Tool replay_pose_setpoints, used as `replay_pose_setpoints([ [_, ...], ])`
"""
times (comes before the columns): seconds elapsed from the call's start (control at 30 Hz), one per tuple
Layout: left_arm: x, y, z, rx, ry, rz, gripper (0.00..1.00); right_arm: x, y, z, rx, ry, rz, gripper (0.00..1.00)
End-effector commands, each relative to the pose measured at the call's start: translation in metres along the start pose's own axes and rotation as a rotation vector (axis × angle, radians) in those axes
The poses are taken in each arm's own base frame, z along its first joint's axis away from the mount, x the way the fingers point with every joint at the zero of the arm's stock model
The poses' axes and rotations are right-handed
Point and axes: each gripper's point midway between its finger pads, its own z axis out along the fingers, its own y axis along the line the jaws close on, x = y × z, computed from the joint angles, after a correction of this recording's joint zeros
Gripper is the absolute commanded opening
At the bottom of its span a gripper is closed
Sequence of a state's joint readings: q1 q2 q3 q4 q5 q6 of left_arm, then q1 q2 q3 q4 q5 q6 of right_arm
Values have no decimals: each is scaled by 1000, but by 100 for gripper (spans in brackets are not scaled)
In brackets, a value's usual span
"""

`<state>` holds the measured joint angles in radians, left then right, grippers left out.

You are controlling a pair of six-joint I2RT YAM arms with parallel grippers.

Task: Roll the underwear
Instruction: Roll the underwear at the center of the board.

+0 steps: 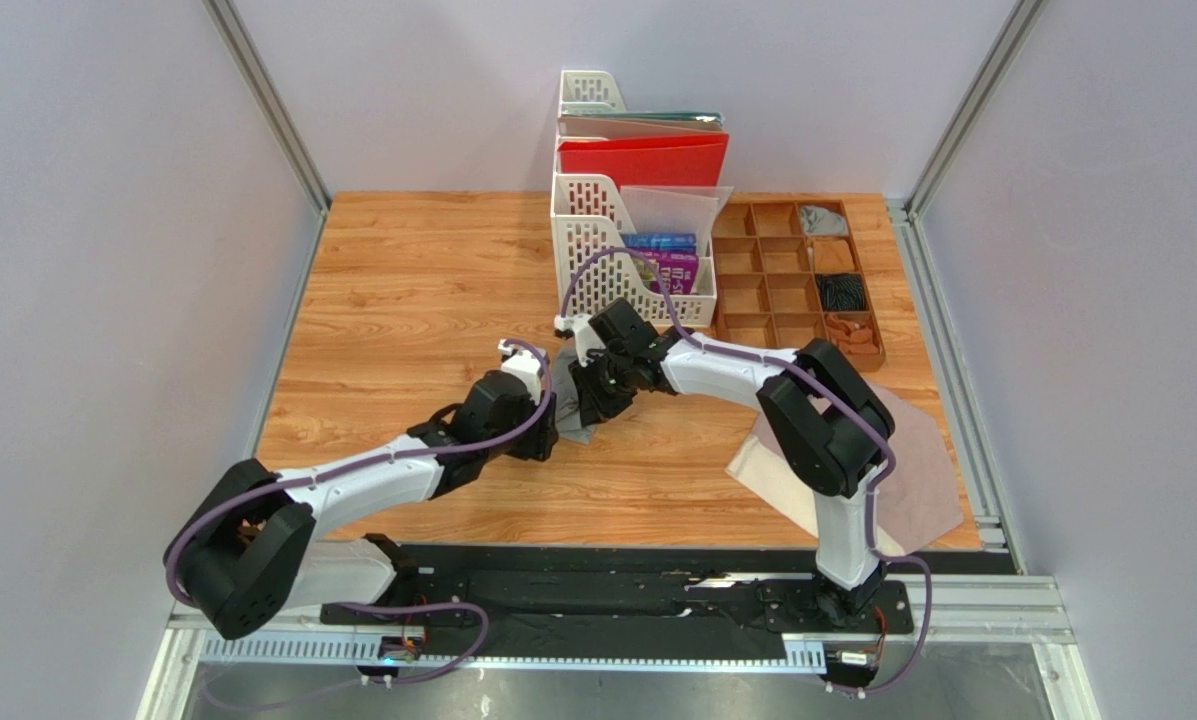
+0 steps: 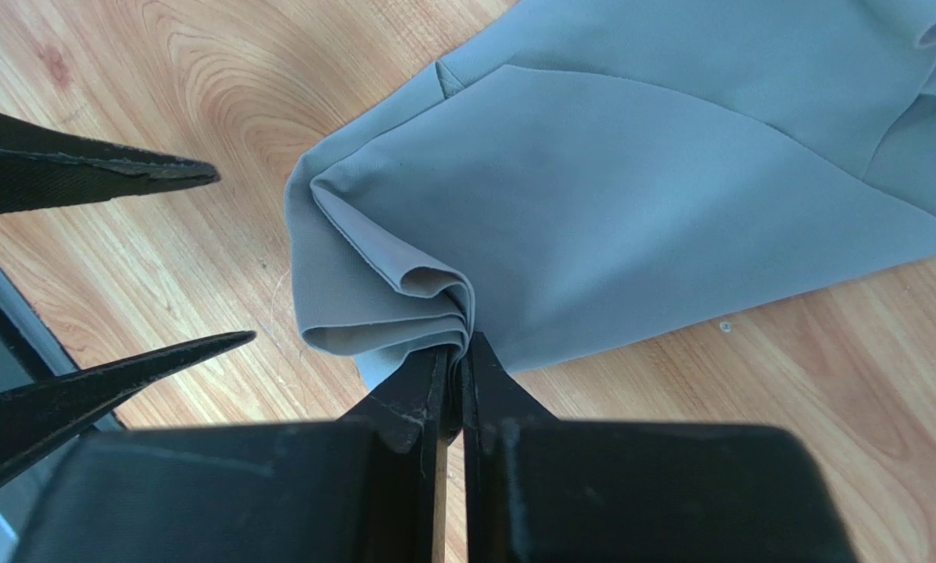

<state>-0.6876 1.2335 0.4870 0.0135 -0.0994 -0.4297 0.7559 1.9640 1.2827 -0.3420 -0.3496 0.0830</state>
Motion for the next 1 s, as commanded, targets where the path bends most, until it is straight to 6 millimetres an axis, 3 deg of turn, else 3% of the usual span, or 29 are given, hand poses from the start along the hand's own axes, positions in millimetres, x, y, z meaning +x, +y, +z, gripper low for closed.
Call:
replay_pose_setpoints([
  [0.0, -48, -11, 6, 18, -178, 88, 56, -15, 3, -4, -45, -24, 28, 5],
  [0.23, -61, -28, 16, 107, -288, 146, 56, -12, 3, -4, -79, -7, 62, 6],
  [0.97, -44, -42, 34, 169, -216, 332, 57, -15, -8, -1, -82, 17, 112, 6],
])
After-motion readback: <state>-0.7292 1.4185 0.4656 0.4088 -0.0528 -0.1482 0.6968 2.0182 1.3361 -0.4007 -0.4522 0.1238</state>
